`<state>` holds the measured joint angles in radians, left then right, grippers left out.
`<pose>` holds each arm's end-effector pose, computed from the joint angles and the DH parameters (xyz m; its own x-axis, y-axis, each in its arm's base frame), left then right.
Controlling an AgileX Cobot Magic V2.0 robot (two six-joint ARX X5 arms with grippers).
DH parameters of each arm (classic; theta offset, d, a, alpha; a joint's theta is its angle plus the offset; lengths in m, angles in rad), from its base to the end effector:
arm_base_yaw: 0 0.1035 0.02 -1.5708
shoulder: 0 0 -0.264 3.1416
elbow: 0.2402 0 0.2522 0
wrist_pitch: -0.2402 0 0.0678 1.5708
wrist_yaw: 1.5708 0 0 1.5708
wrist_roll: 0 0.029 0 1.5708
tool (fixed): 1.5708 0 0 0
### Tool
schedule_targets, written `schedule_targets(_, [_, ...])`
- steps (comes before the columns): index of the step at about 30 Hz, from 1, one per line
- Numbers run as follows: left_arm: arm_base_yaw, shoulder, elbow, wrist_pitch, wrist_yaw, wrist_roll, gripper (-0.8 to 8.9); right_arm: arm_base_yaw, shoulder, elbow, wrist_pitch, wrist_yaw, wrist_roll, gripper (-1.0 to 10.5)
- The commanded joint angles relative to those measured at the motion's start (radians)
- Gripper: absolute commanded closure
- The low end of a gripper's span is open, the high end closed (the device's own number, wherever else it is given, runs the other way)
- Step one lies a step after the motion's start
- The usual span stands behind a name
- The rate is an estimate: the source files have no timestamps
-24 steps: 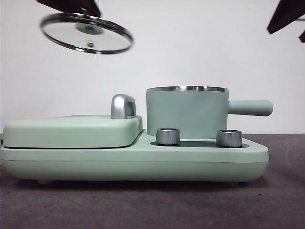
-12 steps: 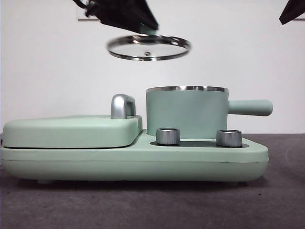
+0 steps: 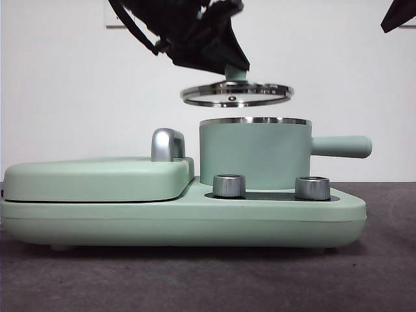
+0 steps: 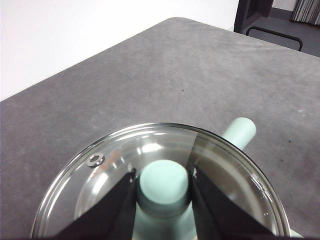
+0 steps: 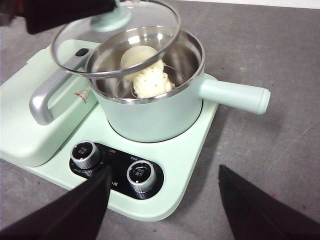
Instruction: Put the buns in a small steamer
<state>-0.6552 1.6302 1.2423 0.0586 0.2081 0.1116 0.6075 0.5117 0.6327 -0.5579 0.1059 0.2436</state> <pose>0.2946 -0.2339 0.2988 0.6082 -0.7280 -0.3164 0.7751 0.6307 0.0390 0.0948 0.0622 0.2810 0.8001 0.4275 -0.4208 -0.3907 0.9037 0.1751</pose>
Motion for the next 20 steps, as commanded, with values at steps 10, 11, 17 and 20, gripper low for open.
schedule_targets(10, [-0.016, 0.070, 0.045, 0.098, 0.011, -0.002, 7.99, 0.007, 0.003, 0.007, 0.007, 0.009, 0.011, 6.2])
schedule_targets(11, [-0.020, 0.074, 0.047, 0.098, 0.011, -0.002, 7.99, 0.007, 0.003, 0.007, 0.007, 0.011, 0.011, 6.2])
schedule_targets(17, [-0.038, 0.100, 0.063, 0.103, 0.011, -0.001, 7.99, 0.007, 0.003, 0.007, 0.006, 0.027, 0.011, 6.2])
schedule_targets(20, [-0.040, 0.106, 0.064, 0.105, 0.011, 0.000, 7.99, 0.007, 0.003, 0.007, 0.006, 0.027, 0.011, 6.2])
